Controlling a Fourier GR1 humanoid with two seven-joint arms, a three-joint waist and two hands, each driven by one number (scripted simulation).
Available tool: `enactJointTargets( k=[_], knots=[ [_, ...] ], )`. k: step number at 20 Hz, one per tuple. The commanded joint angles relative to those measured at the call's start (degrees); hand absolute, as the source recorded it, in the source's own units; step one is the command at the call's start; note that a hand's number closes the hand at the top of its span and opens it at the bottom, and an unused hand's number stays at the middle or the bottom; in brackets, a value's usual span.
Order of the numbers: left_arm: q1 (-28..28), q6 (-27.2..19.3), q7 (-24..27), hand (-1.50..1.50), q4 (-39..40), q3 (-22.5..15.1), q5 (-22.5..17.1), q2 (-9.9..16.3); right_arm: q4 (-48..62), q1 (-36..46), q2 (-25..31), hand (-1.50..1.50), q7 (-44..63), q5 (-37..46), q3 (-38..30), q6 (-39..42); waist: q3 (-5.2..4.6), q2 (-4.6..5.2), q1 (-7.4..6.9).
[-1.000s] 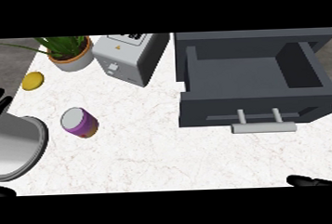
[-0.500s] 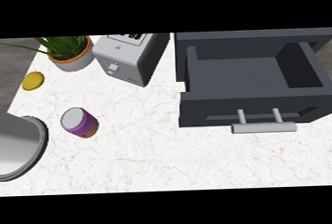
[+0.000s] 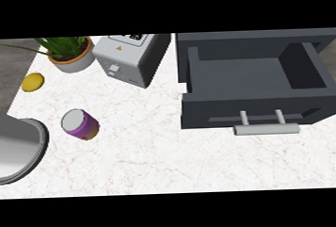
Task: Pick up the can, place it into the drawer and close the drawer
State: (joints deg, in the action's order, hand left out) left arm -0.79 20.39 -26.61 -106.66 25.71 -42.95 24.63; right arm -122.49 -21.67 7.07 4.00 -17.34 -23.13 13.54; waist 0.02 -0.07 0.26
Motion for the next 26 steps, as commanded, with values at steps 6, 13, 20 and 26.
enactJointTargets(
  k=[6, 13, 20, 26],
  knots=[
    [3.05, -0.79, -0.58, -1.50, 6.44, -3.23, 2.49, -3.46, 0.62, 0.79, -1.04, -1.50, 0.35, -1.76, -3.40, 2.61, -0.02, 0.05, -0.05],
    [6.46, 1.30, 5.24, -1.50, 15.15, -5.79, 8.06, -5.73, 0.96, -3.27, -2.07, -1.50, -2.04, -3.75, -7.42, 8.68, -0.03, 0.04, 0.14],
    [10.70, -1.22, 11.75, -1.50, 23.48, -7.81, 17.21, -7.34, -1.86, -4.24, -1.06, -1.50, 1.82, -8.45, -12.07, 10.44, -0.04, 0.07, 0.38],
    [9.49, -0.44, 16.34, -1.50, 27.51, -8.75, 20.66, -8.36, -1.84, -3.97, -5.31, -1.50, 0.02, -4.62, -11.56, 12.43, -0.02, 0.05, 0.09]
  ],
)
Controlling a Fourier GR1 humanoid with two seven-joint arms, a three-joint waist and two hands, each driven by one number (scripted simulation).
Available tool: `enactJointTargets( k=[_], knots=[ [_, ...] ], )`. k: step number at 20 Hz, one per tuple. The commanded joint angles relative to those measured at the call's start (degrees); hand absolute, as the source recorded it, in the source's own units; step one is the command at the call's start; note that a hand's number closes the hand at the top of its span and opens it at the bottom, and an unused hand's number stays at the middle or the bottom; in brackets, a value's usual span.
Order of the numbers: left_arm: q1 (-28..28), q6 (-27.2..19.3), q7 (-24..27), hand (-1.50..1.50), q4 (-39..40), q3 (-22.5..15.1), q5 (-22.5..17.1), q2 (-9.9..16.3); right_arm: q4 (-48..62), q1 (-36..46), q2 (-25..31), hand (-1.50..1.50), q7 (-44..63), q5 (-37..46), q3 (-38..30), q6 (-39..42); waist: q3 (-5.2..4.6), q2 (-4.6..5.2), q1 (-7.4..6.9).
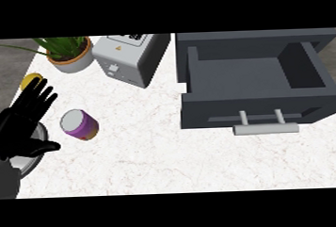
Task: Pick up the can, place it into the drawer and close the drawer
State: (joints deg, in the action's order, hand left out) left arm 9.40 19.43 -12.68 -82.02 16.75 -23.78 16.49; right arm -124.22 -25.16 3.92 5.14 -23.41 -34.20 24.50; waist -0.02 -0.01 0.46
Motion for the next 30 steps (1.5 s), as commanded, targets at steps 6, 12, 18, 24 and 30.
enactJointTargets(
  k=[6, 12, 18, 24, 30],
  knots=[
    [2.37, -1.14, 12.75, -1.50, 13.61, 0.14, 6.81, -1.82, -2.11, 1.71, -3.48, -1.50, 2.79, 2.23, 1.37, 0.07, 0.00, 0.01, -0.09],
    [3.62, 0.43, 24.87, -1.50, 28.40, 0.42, 12.35, -0.76, -0.43, 1.55, -2.15, -1.50, 1.28, -0.40, -2.55, 2.49, -0.03, 0.11, 0.31],
    [10.32, 1.17, 29.93, -1.50, 41.78, 1.76, 13.63, 2.01, -0.11, 3.62, 0.52, -1.50, 4.24, -3.32, -4.44, 3.60, -0.04, 0.14, 0.32],
    [13.41, 4.59, 36.76, -1.50, 53.79, 2.32, 15.69, 5.61, 0.77, 4.62, -0.32, -1.50, 5.03, -2.01, -5.31, 3.86, -0.05, 0.20, 0.32],
    [13.04, 9.29, 43.03, -1.50, 61.95, 2.22, 16.33, 5.92, -4.17, 3.52, 0.60, -1.50, 10.40, -7.57, -6.88, 2.98, -0.11, 0.26, 0.55]
  ],
)
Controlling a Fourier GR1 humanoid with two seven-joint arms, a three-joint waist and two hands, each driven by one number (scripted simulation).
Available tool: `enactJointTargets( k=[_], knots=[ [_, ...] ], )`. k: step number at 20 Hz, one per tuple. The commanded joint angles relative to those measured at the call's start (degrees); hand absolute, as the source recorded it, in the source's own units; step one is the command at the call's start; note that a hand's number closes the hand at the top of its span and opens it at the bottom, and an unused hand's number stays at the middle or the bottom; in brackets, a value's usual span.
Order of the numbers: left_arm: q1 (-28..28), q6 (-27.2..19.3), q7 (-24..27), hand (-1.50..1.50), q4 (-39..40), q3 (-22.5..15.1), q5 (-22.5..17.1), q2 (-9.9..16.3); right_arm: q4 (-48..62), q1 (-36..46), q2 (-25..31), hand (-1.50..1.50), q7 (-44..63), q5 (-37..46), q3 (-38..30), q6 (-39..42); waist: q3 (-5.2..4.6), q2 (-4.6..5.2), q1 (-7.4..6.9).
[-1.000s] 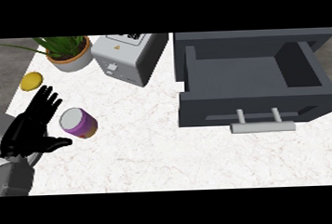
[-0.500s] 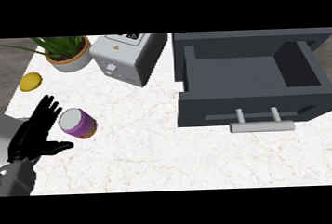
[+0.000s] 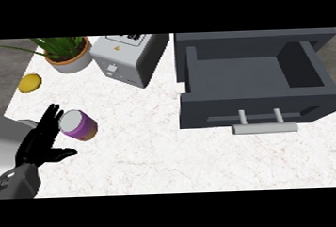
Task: Pick up the can, place it into the drawer and close the drawer
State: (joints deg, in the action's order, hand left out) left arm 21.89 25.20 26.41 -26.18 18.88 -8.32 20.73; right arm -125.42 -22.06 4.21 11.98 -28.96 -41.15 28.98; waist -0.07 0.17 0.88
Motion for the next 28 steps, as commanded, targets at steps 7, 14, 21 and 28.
enactJointTargets(
  k=[7, 14, 21, 28],
  knots=[
    [7.13, -0.46, 4.78, -1.50, 12.12, 0.36, 1.29, -1.45, -2.90, -2.07, -4.01, -1.50, -0.52, 0.17, -1.12, 2.70, -0.04, 0.10, 0.47],
    [9.64, -1.38, 3.52, 1.50, 13.93, 1.92, -0.84, -4.18, 1.95, 1.99, 1.84, -1.50, 1.05, -3.64, -4.30, 1.98, 0.00, -0.01, -0.02],
    [10.71, 8.32, 4.56, 1.50, 14.42, 0.39, 0.20, -2.80, -0.27, 1.39, -1.80, -1.50, 2.67, -1.21, -1.56, 1.50, -0.04, 0.16, 0.18],
    [13.27, 10.83, 2.38, 1.50, 8.15, -0.09, -1.64, -4.27, 0.52, -1.04, -1.57, -1.50, 1.06, -3.56, -3.35, 3.17, 0.06, -0.17, -0.44]
  ],
)
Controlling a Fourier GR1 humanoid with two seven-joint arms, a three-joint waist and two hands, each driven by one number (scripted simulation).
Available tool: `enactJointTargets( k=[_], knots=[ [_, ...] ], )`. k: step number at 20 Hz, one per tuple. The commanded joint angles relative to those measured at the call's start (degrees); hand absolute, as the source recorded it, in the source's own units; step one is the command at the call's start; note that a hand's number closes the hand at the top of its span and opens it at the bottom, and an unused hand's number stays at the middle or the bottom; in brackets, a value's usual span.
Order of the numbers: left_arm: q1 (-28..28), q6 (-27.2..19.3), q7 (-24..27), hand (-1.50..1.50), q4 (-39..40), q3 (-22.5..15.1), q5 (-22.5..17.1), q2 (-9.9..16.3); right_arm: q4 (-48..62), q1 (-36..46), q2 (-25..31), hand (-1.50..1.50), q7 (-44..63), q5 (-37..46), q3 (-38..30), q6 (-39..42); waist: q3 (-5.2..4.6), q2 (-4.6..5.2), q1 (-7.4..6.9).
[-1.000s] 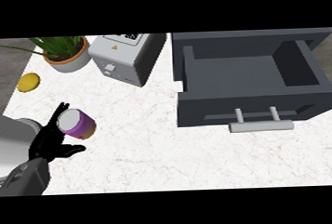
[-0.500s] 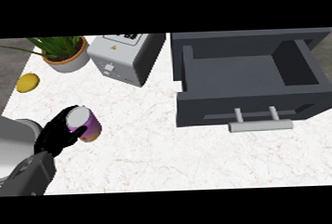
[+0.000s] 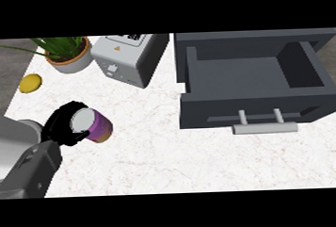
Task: Pick up the can, place it into the drawer and close the drawer
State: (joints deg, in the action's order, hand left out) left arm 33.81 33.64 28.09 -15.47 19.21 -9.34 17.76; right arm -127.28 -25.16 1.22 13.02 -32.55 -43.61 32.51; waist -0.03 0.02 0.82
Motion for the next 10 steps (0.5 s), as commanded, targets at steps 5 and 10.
enactJointTargets(
  k=[5, 10],
  knots=[
    [-0.65, -8.30, -0.79, 1.50, -9.83, 0.30, -3.37, -7.85, -1.94, -1.53, -1.17, -1.50, 0.72, 0.44, -0.27, -1.61, 0.14, -0.54, -1.20],
    [-1.43, -22.42, -1.25, 1.50, -17.53, 0.00, -3.84, -15.09, -1.61, -2.92, -1.21, -1.50, -0.38, -1.04, -0.18, -1.70, 0.20, -0.80, -1.41]
  ],
)
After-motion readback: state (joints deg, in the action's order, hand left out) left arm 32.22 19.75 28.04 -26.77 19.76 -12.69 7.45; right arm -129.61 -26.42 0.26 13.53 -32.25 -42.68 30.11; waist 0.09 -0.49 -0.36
